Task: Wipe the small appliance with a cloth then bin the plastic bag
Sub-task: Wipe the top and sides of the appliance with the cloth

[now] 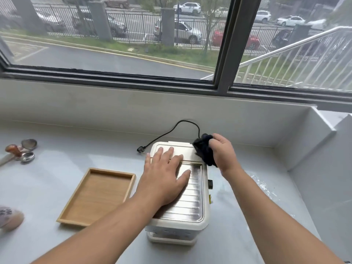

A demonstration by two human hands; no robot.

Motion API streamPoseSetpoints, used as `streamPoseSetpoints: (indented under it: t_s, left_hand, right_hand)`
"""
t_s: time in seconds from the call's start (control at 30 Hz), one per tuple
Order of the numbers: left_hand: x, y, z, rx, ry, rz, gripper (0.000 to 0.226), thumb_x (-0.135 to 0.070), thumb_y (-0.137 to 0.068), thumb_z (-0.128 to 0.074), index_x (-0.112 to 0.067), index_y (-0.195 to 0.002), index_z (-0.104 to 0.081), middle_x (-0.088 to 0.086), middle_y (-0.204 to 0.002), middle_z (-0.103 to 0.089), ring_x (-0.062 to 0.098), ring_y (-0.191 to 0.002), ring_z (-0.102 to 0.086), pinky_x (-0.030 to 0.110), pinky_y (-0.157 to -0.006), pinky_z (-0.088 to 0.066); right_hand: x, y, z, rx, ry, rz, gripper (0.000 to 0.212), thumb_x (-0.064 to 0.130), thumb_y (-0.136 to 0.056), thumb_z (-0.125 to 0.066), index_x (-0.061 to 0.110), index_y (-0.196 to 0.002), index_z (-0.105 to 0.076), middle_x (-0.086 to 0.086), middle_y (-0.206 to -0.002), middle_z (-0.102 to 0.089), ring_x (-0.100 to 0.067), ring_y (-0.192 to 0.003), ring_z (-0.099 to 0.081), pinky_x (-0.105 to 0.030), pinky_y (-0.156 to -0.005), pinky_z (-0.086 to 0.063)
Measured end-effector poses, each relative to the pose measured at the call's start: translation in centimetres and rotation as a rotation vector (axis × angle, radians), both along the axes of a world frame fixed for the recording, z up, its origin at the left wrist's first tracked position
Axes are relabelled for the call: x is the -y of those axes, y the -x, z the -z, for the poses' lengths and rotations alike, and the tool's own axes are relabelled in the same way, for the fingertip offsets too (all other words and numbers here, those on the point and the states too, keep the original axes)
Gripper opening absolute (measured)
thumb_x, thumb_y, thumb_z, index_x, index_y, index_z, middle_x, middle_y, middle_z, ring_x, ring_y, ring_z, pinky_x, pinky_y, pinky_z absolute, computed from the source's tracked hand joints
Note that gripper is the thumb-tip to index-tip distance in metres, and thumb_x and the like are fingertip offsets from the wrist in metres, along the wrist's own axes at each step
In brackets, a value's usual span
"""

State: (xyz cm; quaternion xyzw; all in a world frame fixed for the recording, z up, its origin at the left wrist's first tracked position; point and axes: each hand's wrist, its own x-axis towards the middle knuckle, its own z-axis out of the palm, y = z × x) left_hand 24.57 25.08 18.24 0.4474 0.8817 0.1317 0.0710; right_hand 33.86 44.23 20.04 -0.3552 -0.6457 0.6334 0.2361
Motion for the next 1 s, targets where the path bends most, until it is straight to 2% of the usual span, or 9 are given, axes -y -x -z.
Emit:
streamPoseSetpoints:
  t_s: [0.07, 0.13, 0.2, 0.27, 0.4, 0.5, 0.67, 0.83, 1.0]
  left_hand:
    - [0.0, -0.1, -0.2, 0.01, -0.014, 0.001, 0.06, -0.061, -0.1, -0.026, -0.035, -0.154, -0.035, -0.004, -0.171, -0.025, 0.025, -0.161, -0.007, 0.057, -0.129, -0.003]
    - [0.0, -0.1, -0.6, 0.077, -0.103, -0.027, 0.054, -0.047, -0.102, -0.034, -0.028, -0.153, -0.036, -0.002, -0.16, -0.04, 0.026, -0.157, -0.02, 0.055, -0.129, -0.009]
    - [0.3, 0.2, -1.0, 0.184, -0.277, -0.114, 0.038, -0.033, -0.099, -0.044, -0.025, -0.136, -0.049, -0.001, -0.135, -0.056, 0.026, -0.138, -0.043, 0.053, -0.123, -0.027]
    - [0.7, 0.6, -1.4, 0.318, -0.432, -0.199, 0.032, -0.022, -0.093, -0.051, -0.026, -0.124, -0.054, -0.002, -0.121, -0.061, 0.025, -0.118, -0.053, 0.047, -0.106, -0.044]
    - [2.4, 0.8, -1.6, 0.607, -0.612, -0.232, 0.035, -0.019, -0.079, -0.051, -0.042, -0.105, -0.058, -0.017, -0.107, -0.069, 0.013, -0.101, -0.063, 0.036, -0.083, -0.049]
    - [3.7, 1.3, -1.1, 0.799, -0.741, -0.279, 0.026, -0.019, -0.075, -0.043, -0.031, -0.08, -0.065, -0.023, -0.101, -0.074, 0.002, -0.1, -0.065, 0.03, -0.081, -0.048]
    - [4.3, 3.1, -1.3, 0.638, -0.535, -0.111, 0.024, -0.026, -0.078, -0.043, -0.037, -0.085, -0.063, -0.015, -0.085, -0.07, 0.005, -0.086, -0.062, 0.027, -0.069, -0.043]
    - [4.6, 4.8, -1.9, 0.394, -0.324, 0.164, 0.022, -0.026, -0.097, -0.045, -0.032, -0.1, -0.066, -0.01, -0.101, -0.068, 0.017, -0.102, -0.059, 0.034, -0.081, -0.045]
    - [4.9, 7.3, -3.4, 0.204, -0.284, 0.309, 0.036, -0.044, -0.095, -0.053, -0.034, -0.128, -0.064, -0.016, -0.133, -0.065, 0.013, -0.131, -0.051, 0.037, -0.107, -0.044]
  right_hand:
    - [2.5, 1.1, -1.6, 0.231, -0.446, -0.189, 0.021, 0.031, -0.068, -0.052, 0.011, -0.075, -0.054, 0.008, -0.063, -0.051, -0.012, -0.061, -0.048, -0.029, -0.052, -0.04]
    - [5.4, 2.1, -2.2, 0.352, -0.642, -0.321, 0.023, 0.037, -0.07, -0.053, 0.014, -0.075, -0.053, 0.005, -0.073, -0.055, -0.016, -0.072, -0.053, -0.034, -0.064, -0.044]
    - [7.3, 2.9, -2.4, 0.331, -0.636, -0.334, 0.019, 0.036, -0.073, -0.053, 0.017, -0.074, -0.05, 0.001, -0.079, -0.054, -0.021, -0.078, -0.053, -0.037, -0.069, -0.045]
    - [8.2, 3.2, -2.6, 0.335, -0.612, -0.327, 0.018, 0.035, -0.073, -0.054, 0.018, -0.073, -0.048, 0.004, -0.075, -0.055, -0.021, -0.076, -0.053, -0.036, -0.065, -0.042]
    - [10.2, 2.3, -2.8, 0.346, -0.477, -0.329, 0.016, 0.034, -0.073, -0.052, 0.019, -0.075, -0.053, 0.002, -0.067, -0.059, -0.022, -0.068, -0.054, -0.04, -0.061, -0.046]
    - [12.6, 0.5, -2.1, 0.398, -0.55, -0.359, 0.009, 0.035, -0.072, -0.051, 0.027, -0.07, -0.049, 0.004, -0.062, -0.055, -0.016, -0.062, -0.05, -0.037, -0.055, -0.04]
    - [16.2, -0.8, -1.3, 0.471, -0.654, -0.413, 0.022, 0.041, -0.068, -0.048, 0.021, -0.077, -0.05, 0.003, -0.067, -0.057, -0.016, -0.067, -0.052, -0.042, -0.06, -0.047]
    - [13.7, -0.3, -3.8, 0.588, -0.586, -0.241, 0.018, 0.034, -0.076, -0.054, 0.027, -0.092, -0.057, 0.009, -0.092, -0.062, -0.017, -0.086, -0.06, -0.043, -0.08, -0.055]
    - [14.0, -0.8, -5.7, 0.666, -0.749, -0.149, 0.045, 0.036, -0.08, -0.051, 0.039, -0.123, -0.058, 0.016, -0.121, -0.059, -0.012, -0.111, -0.053, -0.035, -0.091, -0.049]
